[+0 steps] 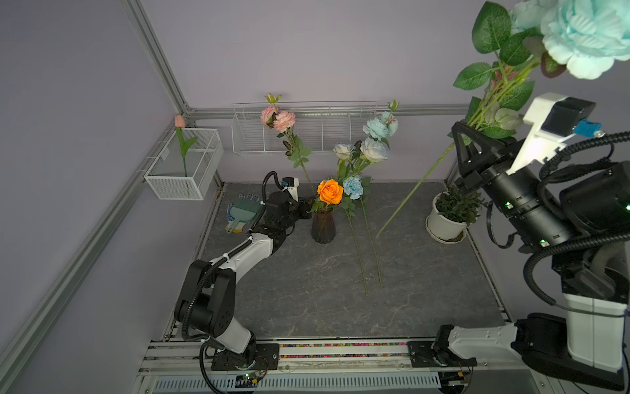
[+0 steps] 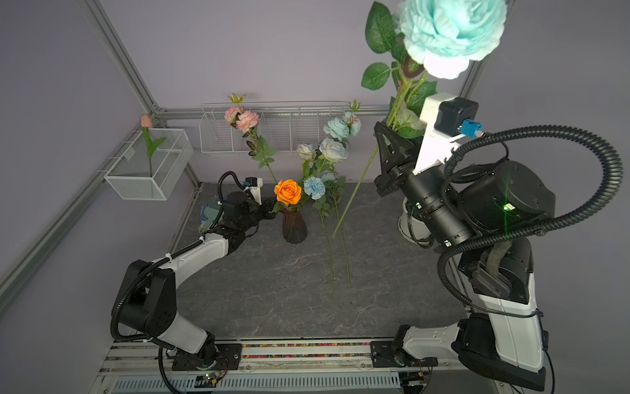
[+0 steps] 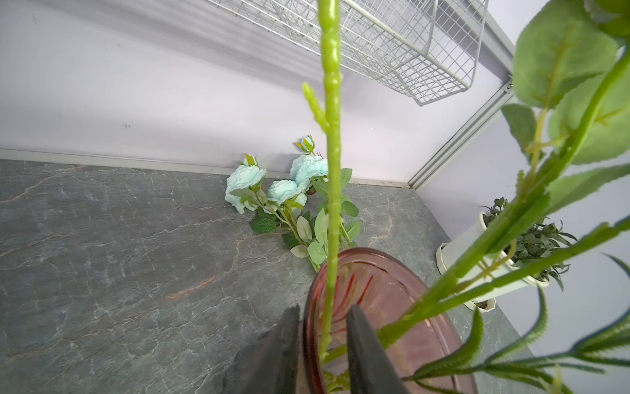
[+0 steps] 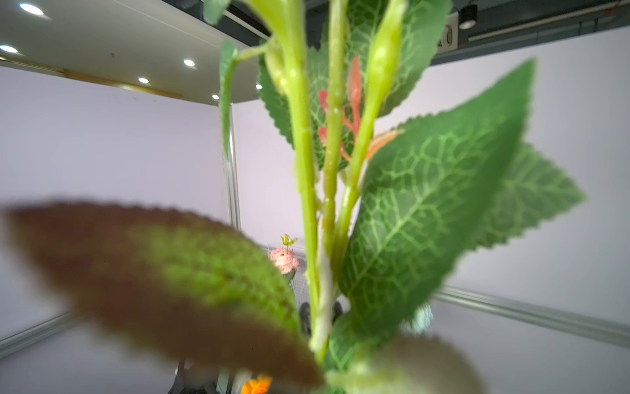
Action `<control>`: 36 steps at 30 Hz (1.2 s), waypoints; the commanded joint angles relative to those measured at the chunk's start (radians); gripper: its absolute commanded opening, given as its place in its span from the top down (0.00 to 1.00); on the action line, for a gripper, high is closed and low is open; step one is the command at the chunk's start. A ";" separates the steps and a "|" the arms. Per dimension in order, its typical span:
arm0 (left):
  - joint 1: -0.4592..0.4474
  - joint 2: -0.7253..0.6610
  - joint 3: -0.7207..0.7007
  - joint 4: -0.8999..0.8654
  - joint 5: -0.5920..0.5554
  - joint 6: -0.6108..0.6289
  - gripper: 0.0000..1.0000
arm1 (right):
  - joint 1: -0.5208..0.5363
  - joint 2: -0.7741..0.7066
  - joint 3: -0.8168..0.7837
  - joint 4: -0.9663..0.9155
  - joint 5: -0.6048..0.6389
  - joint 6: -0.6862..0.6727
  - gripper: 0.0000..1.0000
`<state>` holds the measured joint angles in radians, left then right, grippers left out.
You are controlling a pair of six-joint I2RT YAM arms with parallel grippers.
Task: Pick out blue flowers from the vase
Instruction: Place the flower at the center of the board.
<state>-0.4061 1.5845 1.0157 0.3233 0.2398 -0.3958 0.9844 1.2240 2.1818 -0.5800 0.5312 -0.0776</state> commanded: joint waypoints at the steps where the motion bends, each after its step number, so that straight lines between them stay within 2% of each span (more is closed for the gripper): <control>1: -0.005 0.028 0.020 -0.064 0.002 0.016 0.73 | -0.010 -0.043 -0.096 -0.205 0.135 0.142 0.92; 4: -0.005 0.023 0.020 -0.063 0.006 0.015 0.73 | -0.050 -0.116 -0.230 -0.250 0.174 0.243 0.93; 10: -0.005 0.012 0.010 -0.052 0.011 0.014 0.73 | -0.166 -0.168 -0.415 -0.369 0.103 0.399 0.93; 12: -0.006 0.004 0.002 -0.049 0.012 0.014 0.73 | -0.251 -0.176 -0.485 -0.370 0.023 0.439 0.93; 17: -0.005 -0.002 -0.005 -0.049 0.016 0.014 0.73 | -0.622 -0.164 -0.685 -0.283 -0.380 0.484 0.93; 19: -0.006 -0.002 -0.002 -0.052 0.016 0.016 0.73 | -0.717 -0.128 -0.737 -0.224 -0.488 0.484 0.93; 26: -0.005 0.009 0.010 -0.066 0.013 0.026 0.73 | -0.813 0.151 -0.689 -0.153 -0.586 0.395 0.93; 30: -0.005 0.016 0.019 -0.077 0.017 0.032 0.73 | -0.854 0.322 -0.588 -0.169 -0.651 0.333 0.93; 36: -0.005 0.013 0.025 -0.096 0.011 0.045 0.73 | -0.877 0.527 -0.444 -0.225 -0.683 0.258 0.93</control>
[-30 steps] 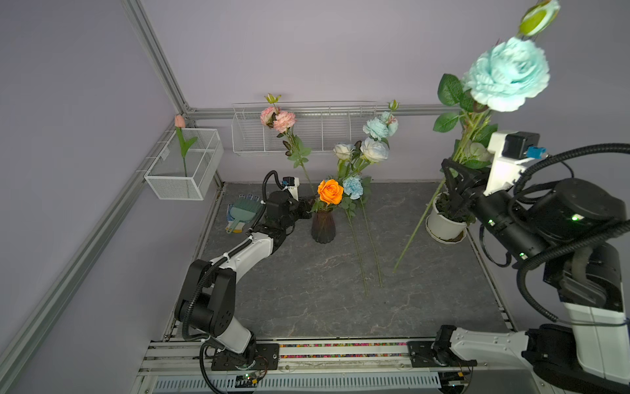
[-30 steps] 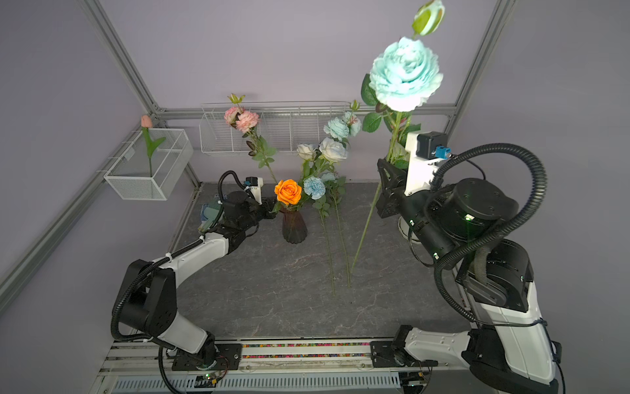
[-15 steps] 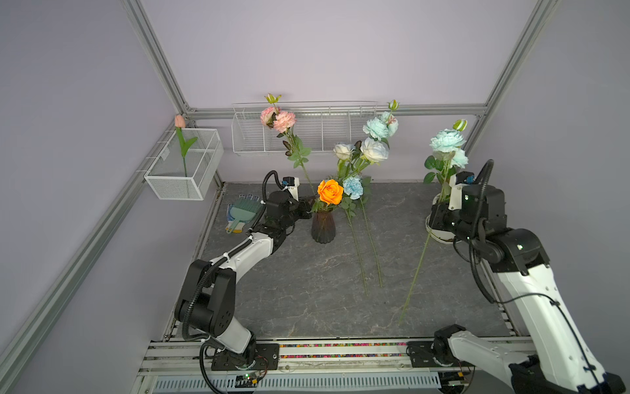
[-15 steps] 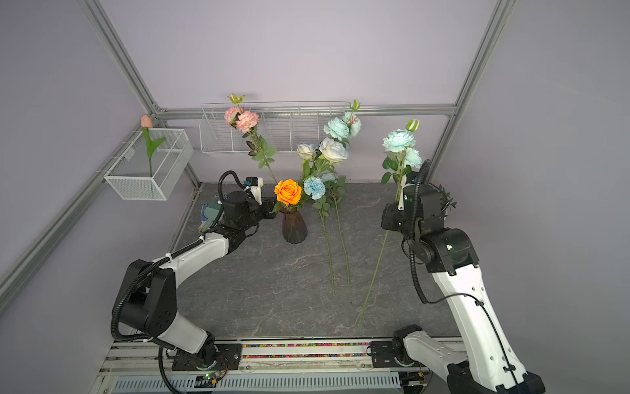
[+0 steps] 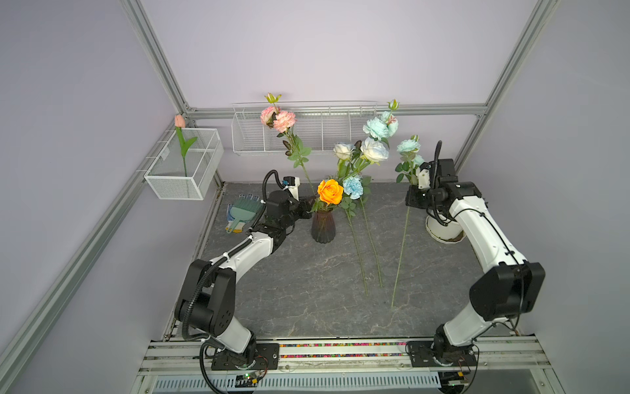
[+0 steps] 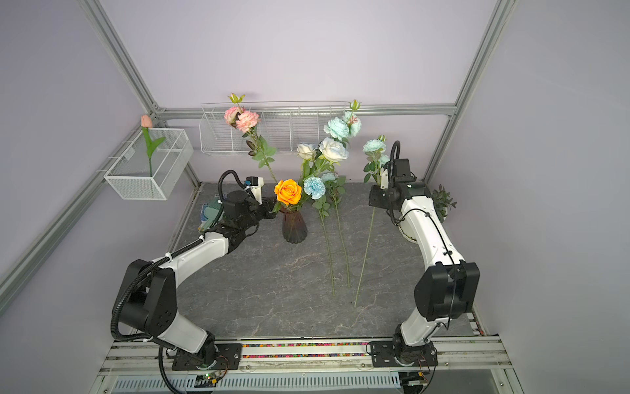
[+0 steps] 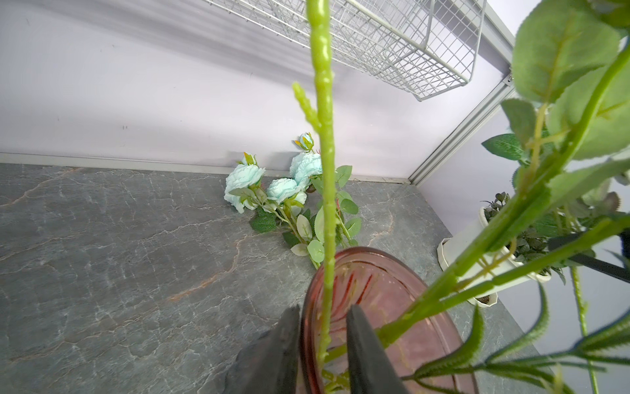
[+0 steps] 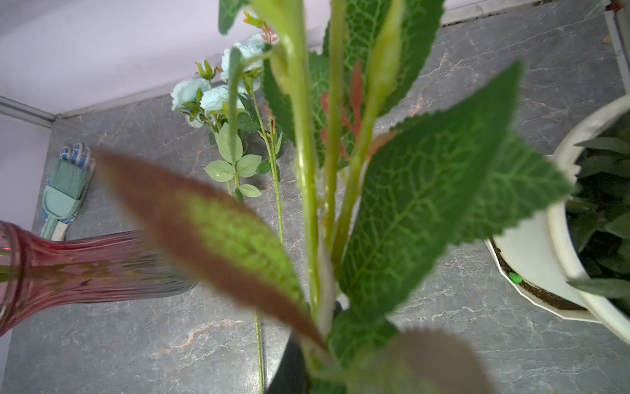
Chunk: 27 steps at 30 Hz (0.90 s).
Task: Pick out blue flowers from the vase
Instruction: Place the flower at the center of the board.
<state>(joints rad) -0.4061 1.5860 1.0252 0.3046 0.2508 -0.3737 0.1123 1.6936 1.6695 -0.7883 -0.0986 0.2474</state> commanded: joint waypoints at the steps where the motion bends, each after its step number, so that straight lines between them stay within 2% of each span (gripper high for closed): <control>1: -0.004 0.013 0.016 -0.079 0.001 0.022 0.73 | -0.006 0.096 0.093 -0.034 -0.058 -0.077 0.93; 14: -0.005 0.014 0.031 -0.110 -0.008 0.037 0.73 | -0.004 0.493 0.391 -0.123 -0.052 -0.144 0.93; 19: -0.004 0.014 0.042 -0.130 -0.009 0.048 0.73 | 0.006 0.679 0.640 -0.233 -0.024 -0.177 0.93; 27: -0.004 0.012 0.053 -0.158 -0.014 0.059 0.73 | 0.022 1.037 1.190 -0.436 0.009 -0.210 0.93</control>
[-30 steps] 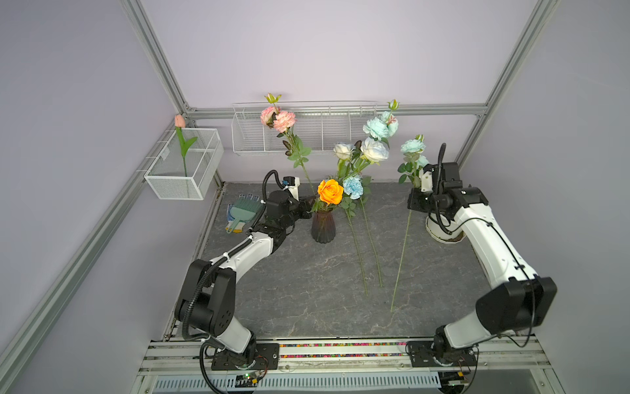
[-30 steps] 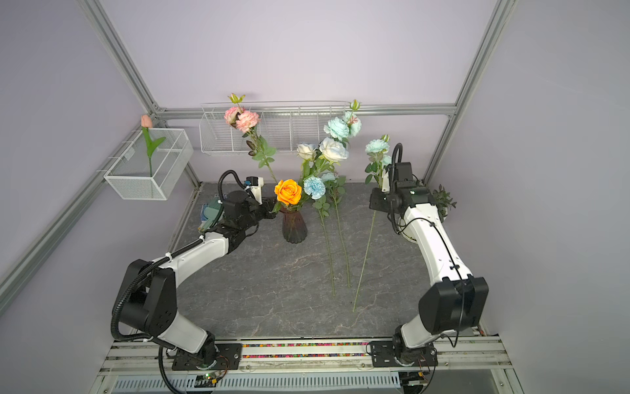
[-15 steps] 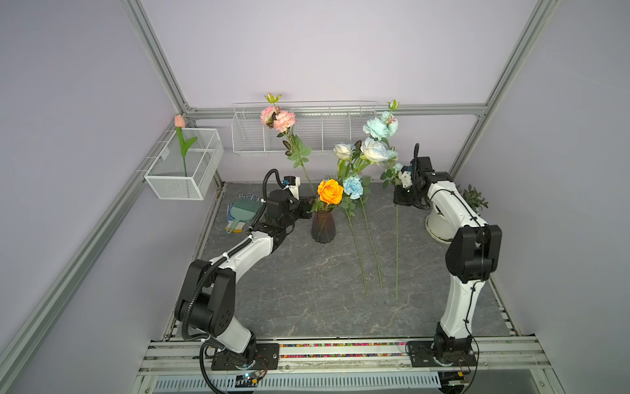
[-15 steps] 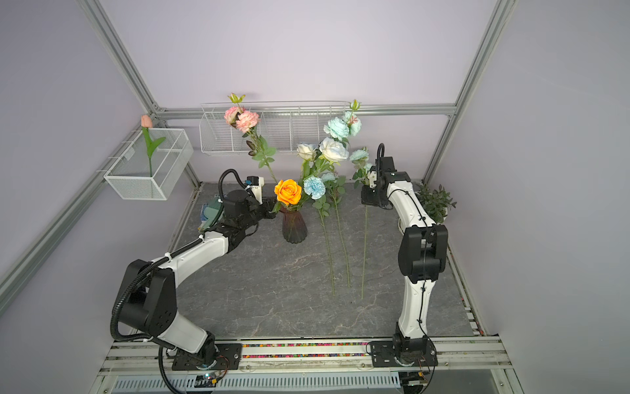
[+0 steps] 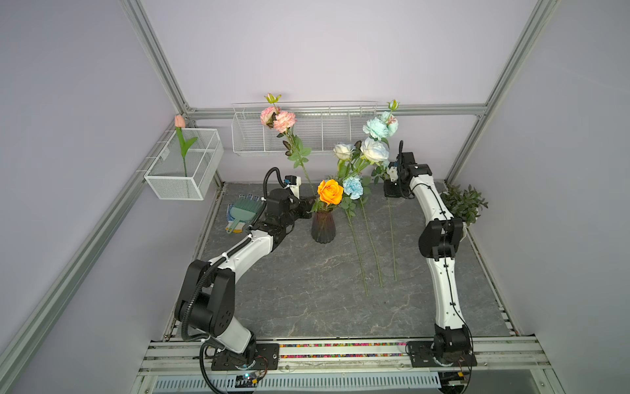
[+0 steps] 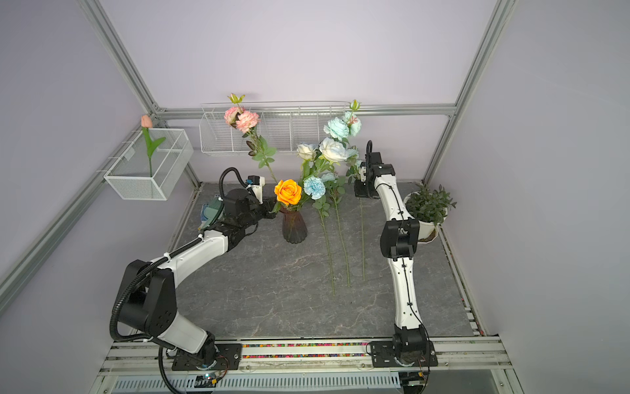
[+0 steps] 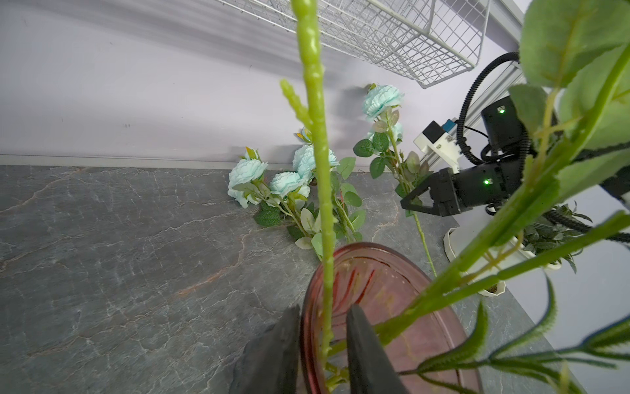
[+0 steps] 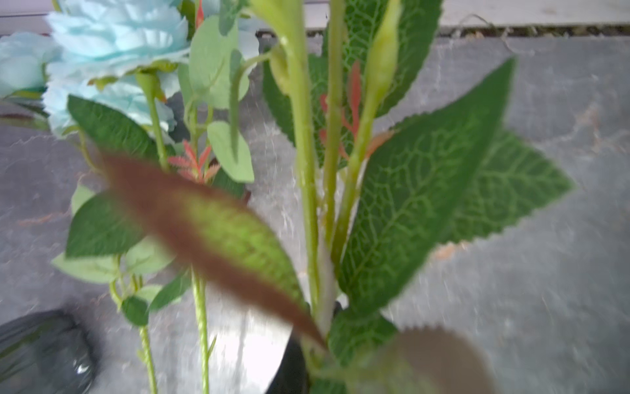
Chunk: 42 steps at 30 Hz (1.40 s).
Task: Pick out blue flowers from the vase
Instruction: Place the flower at the center of the board.
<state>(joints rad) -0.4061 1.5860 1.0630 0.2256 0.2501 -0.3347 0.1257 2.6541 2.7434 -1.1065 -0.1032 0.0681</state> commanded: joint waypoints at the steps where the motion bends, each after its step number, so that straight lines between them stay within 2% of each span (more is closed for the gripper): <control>1: -0.004 0.012 0.016 -0.081 -0.013 0.022 0.73 | 0.008 0.089 0.120 -0.108 0.019 -0.030 0.93; 13: -0.005 0.014 0.011 -0.077 -0.016 0.018 0.73 | 0.074 0.048 -0.140 0.028 0.007 0.020 0.93; 16: -0.005 0.010 0.001 -0.068 -0.017 0.013 0.73 | 0.114 -0.002 -0.232 0.068 0.009 0.049 0.93; 21: -0.004 0.008 -0.014 -0.048 -0.007 0.002 0.73 | 0.134 -0.170 -0.497 0.258 0.010 0.129 0.93; 22: -0.004 0.007 -0.018 -0.041 -0.004 -0.002 0.73 | 0.135 -0.196 -0.530 0.274 0.011 0.140 0.90; 24: -0.005 0.006 -0.020 -0.037 -0.001 -0.004 0.73 | 0.138 -0.246 -0.585 0.299 0.031 0.149 0.76; 26: -0.004 0.004 -0.021 -0.033 0.000 -0.006 0.73 | 0.138 -0.290 -0.623 0.306 0.060 0.147 0.58; 30: -0.004 0.000 -0.030 -0.019 0.004 -0.013 0.73 | 0.137 -0.413 -0.731 0.348 0.117 0.119 0.37; 33: -0.004 -0.003 -0.038 -0.011 0.006 -0.019 0.73 | 0.137 -0.546 -0.856 0.415 0.141 0.094 0.31; 38: -0.004 0.000 -0.034 -0.008 0.012 -0.023 0.73 | 0.137 -0.811 -1.097 0.546 0.152 0.096 0.27; 42: -0.004 0.001 -0.031 -0.008 0.013 -0.021 0.73 | 0.162 -1.090 -1.386 0.768 0.082 0.128 0.27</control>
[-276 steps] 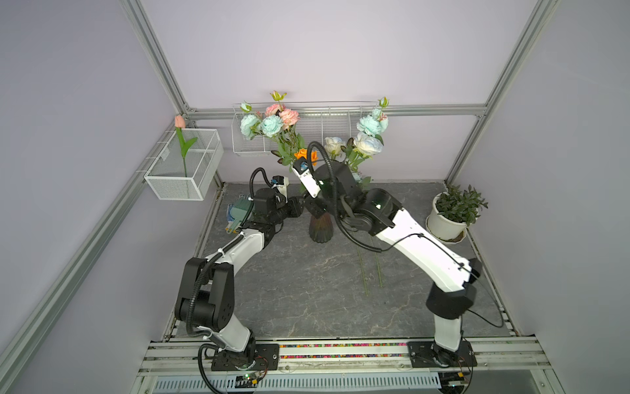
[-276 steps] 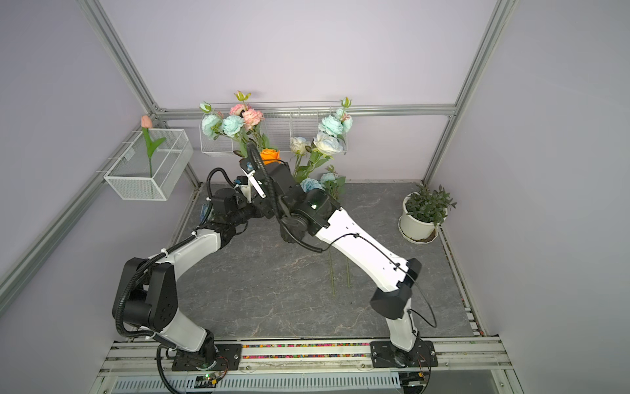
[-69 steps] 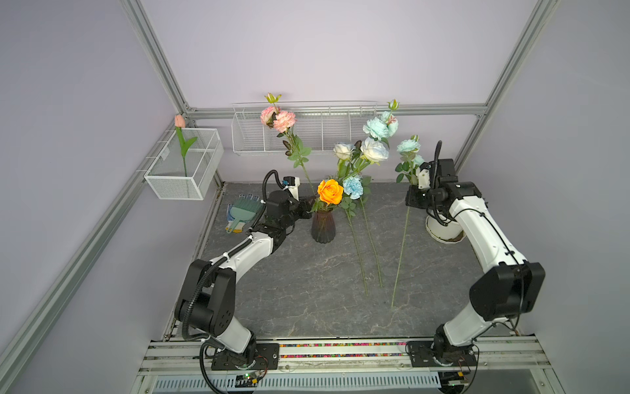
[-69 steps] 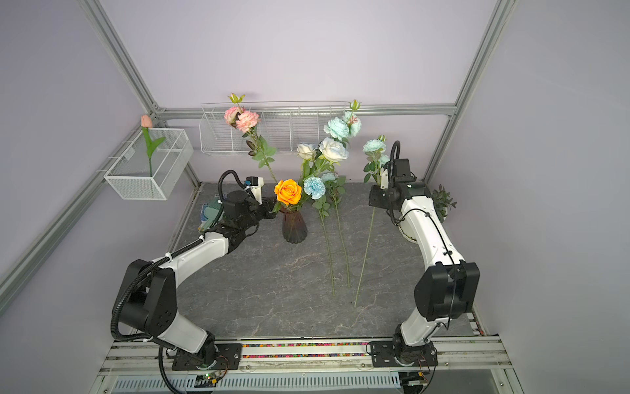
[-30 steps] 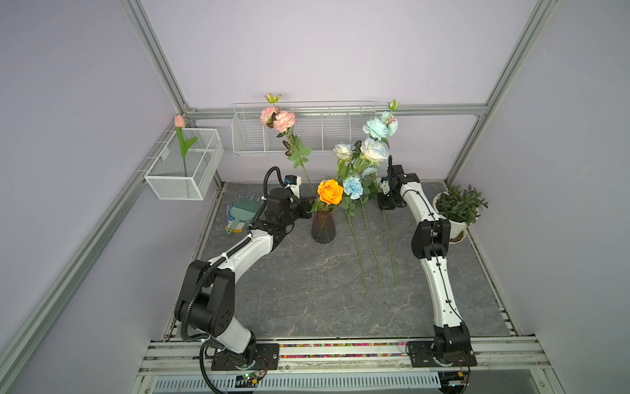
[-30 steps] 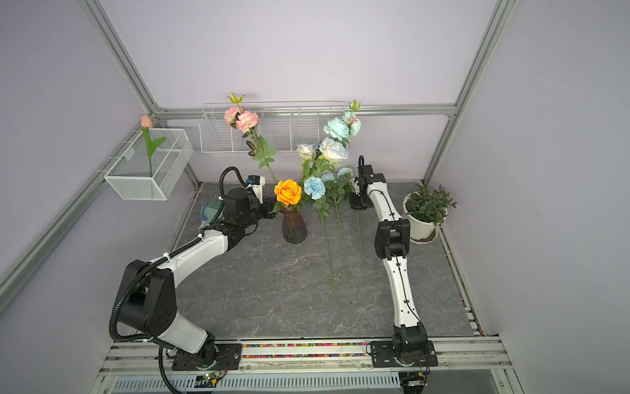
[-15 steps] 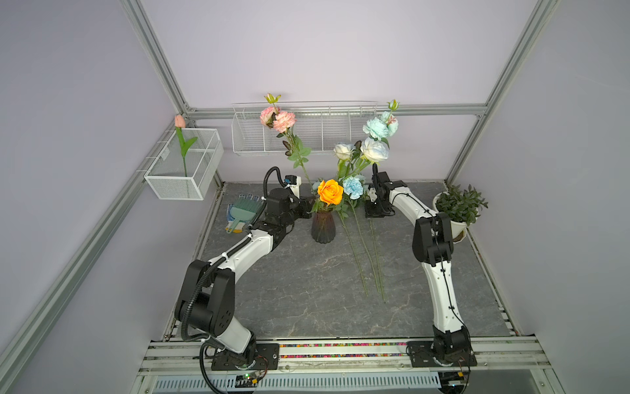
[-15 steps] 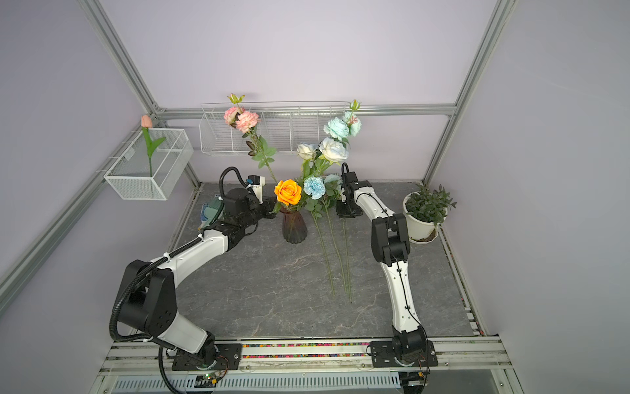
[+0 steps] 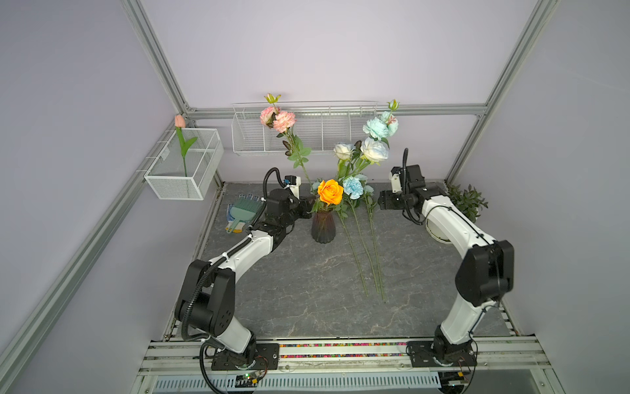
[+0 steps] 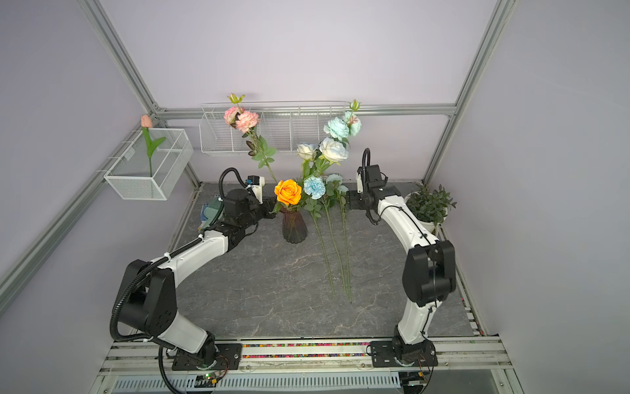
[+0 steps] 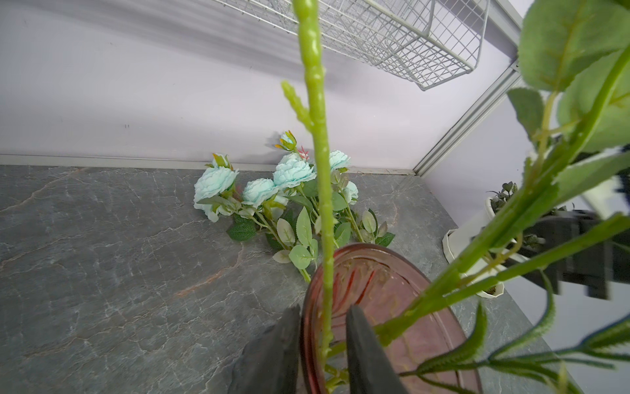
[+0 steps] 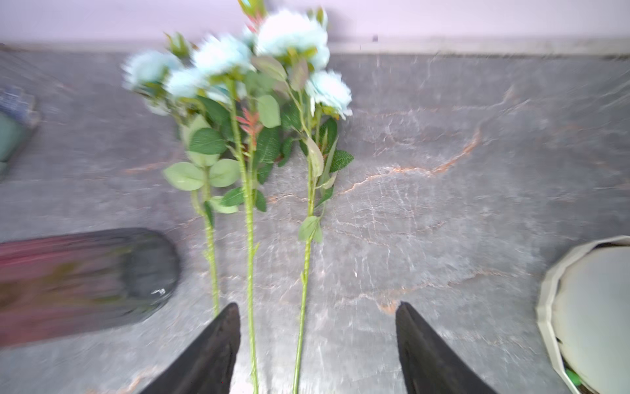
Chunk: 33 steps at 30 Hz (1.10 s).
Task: Pick out blue flowers from the vase
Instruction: Place the flower at the center of the board, then pick up the flower from the vase.
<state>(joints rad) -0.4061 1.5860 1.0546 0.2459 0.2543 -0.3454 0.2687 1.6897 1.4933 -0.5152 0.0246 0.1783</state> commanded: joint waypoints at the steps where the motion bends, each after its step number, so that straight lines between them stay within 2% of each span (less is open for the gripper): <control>1: -0.004 0.000 -0.021 -0.028 0.011 -0.010 0.73 | 0.032 -0.181 -0.200 0.227 -0.058 0.020 0.28; 3: -0.004 0.004 -0.016 -0.025 0.017 -0.013 0.73 | 0.094 -0.306 -0.345 0.321 -0.065 -0.003 0.29; 5: -0.004 0.003 -0.018 -0.018 0.022 -0.017 0.73 | 0.166 -0.433 -0.484 0.426 -0.019 -0.023 0.30; 7: -0.004 0.007 -0.018 -0.017 0.027 -0.017 0.73 | 0.220 -0.546 -0.622 0.556 0.007 0.004 0.34; 9: -0.005 0.013 -0.012 -0.022 0.031 -0.015 0.73 | 0.273 -0.620 -0.742 0.683 0.034 0.044 0.37; 11: -0.004 0.018 -0.009 -0.021 0.034 -0.017 0.73 | 0.323 -0.635 -0.799 0.777 0.068 0.046 0.36; 15: -0.006 0.018 -0.013 -0.011 0.039 -0.026 0.73 | 0.387 -0.564 -0.833 0.974 0.093 0.029 0.35; 20: -0.006 0.014 -0.013 -0.014 0.048 -0.027 0.73 | 0.412 -0.418 -0.783 1.159 0.112 0.028 0.37; 24: -0.006 0.011 -0.010 -0.026 0.058 -0.021 0.73 | 0.413 -0.324 -0.733 1.243 0.143 0.036 0.40; 33: -0.005 -0.004 -0.011 -0.050 0.055 -0.003 0.73 | 0.417 -0.204 -0.632 1.296 0.111 0.076 0.45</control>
<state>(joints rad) -0.4061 1.5860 1.0546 0.2409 0.2886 -0.3584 0.6777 1.4673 0.8326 0.7116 0.1345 0.2337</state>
